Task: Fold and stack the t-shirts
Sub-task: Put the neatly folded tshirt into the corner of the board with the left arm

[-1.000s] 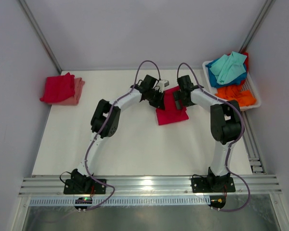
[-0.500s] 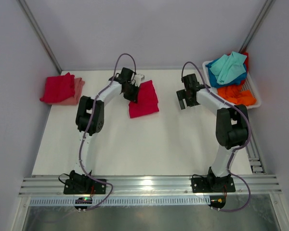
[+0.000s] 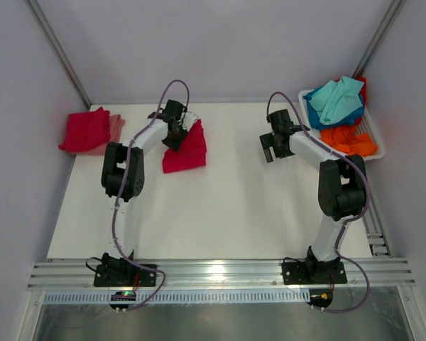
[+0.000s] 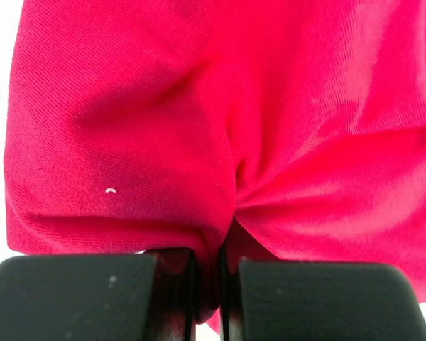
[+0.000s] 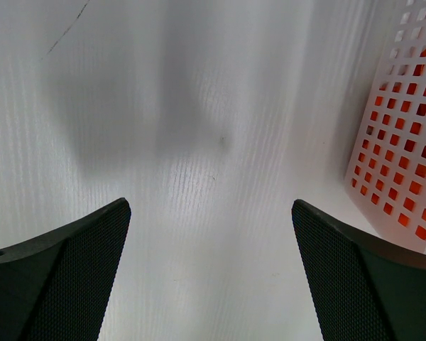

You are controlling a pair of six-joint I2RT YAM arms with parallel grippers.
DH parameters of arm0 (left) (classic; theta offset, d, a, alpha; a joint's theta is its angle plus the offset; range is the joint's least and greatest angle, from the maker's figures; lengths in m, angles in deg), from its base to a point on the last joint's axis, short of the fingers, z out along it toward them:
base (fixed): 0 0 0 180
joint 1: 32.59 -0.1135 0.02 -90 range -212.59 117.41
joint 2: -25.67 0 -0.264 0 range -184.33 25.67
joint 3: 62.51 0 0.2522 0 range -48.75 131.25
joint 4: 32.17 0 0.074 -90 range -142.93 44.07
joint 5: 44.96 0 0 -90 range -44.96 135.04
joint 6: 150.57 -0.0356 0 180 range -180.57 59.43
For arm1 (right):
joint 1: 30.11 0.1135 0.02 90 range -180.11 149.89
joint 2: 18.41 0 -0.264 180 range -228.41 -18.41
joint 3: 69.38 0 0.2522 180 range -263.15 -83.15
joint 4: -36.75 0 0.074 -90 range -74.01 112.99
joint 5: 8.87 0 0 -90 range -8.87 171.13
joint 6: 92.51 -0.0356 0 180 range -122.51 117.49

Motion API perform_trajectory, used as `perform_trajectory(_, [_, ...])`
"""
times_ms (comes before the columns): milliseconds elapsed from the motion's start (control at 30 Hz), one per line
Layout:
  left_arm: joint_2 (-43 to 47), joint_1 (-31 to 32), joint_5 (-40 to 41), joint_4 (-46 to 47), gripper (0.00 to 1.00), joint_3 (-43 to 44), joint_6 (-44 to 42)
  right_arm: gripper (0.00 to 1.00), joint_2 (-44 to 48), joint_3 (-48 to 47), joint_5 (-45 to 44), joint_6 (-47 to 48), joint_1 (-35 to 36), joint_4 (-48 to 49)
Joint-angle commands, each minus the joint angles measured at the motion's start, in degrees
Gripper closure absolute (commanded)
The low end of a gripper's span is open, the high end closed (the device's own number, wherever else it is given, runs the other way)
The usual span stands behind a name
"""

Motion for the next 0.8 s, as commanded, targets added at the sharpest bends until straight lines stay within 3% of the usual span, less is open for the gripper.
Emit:
perform_trajectory(0, [2.25, -3.82, 10.48, -4.31, 1.00, -1.94, -4.79, 0.01, 2.63, 0.15, 0.22, 0.33, 0.08, 0.39])
perform_trajectory(400, [6.37, -8.92, 22.69, 0.25, 1.00, -4.39, -9.62, 0.01, 2.37, 0.32, 0.49, 0.24, 0.17, 0.39])
perform_trajectory(767, [10.77, -10.51, 31.05, 8.78, 1.00, -9.32, -19.90, 0.01, 2.02, 0.50, 0.31, 0.06, 0.09, 0.48])
